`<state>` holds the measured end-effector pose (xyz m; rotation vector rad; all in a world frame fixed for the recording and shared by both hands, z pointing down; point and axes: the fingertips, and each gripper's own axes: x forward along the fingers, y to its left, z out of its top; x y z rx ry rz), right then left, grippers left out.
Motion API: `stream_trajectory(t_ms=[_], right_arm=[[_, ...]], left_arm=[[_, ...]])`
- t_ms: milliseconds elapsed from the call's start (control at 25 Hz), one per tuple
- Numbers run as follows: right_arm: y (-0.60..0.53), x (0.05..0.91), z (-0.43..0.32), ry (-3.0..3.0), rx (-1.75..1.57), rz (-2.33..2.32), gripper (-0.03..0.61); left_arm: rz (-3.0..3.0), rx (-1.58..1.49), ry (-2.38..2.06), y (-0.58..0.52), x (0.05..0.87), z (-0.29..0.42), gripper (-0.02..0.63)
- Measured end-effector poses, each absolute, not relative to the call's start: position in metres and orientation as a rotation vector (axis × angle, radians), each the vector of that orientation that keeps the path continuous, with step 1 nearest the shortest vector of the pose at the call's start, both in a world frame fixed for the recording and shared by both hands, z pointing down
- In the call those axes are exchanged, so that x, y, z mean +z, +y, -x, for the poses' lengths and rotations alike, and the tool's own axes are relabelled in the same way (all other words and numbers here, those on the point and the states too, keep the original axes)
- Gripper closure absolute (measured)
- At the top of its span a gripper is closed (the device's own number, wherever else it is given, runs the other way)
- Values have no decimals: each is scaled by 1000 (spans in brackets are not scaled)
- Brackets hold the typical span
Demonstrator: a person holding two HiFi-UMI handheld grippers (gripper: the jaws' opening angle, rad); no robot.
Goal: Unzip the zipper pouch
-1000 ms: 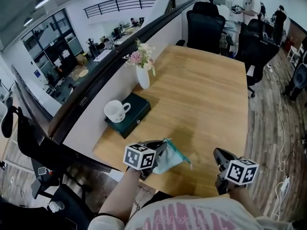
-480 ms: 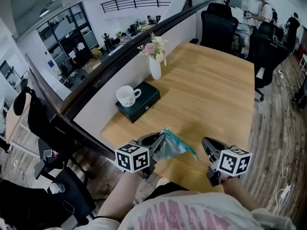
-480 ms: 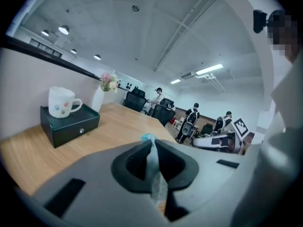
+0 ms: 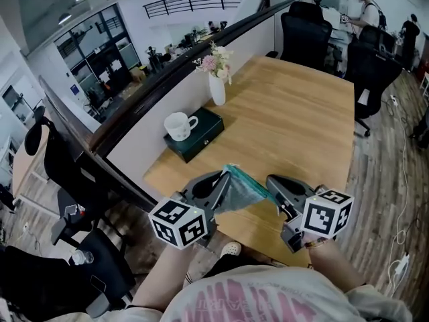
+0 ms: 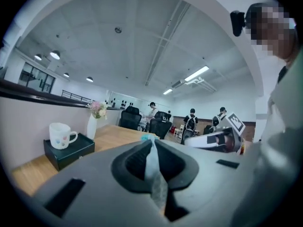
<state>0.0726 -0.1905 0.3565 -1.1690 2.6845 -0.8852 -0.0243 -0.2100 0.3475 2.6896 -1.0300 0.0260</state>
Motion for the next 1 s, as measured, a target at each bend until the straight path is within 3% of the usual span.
stream_trajectory(t_ms=[80,520,680,1000], right_arm=[[-183,345,-66,2694,-881,1121,578],[-154,342,-30,2755,-1207,713,407],[-144,339,-23,2691,-1336,531,453],[-147,329,-18,2747,-1230,539,495]], left_arm=[[-2737,64,-1042,-199,344,22,598],[-3097,143,-875,-144,326,4,598],[-3222,111,-856,-131,312,3,598],[-3377,310,-921,-126,317,4,598]])
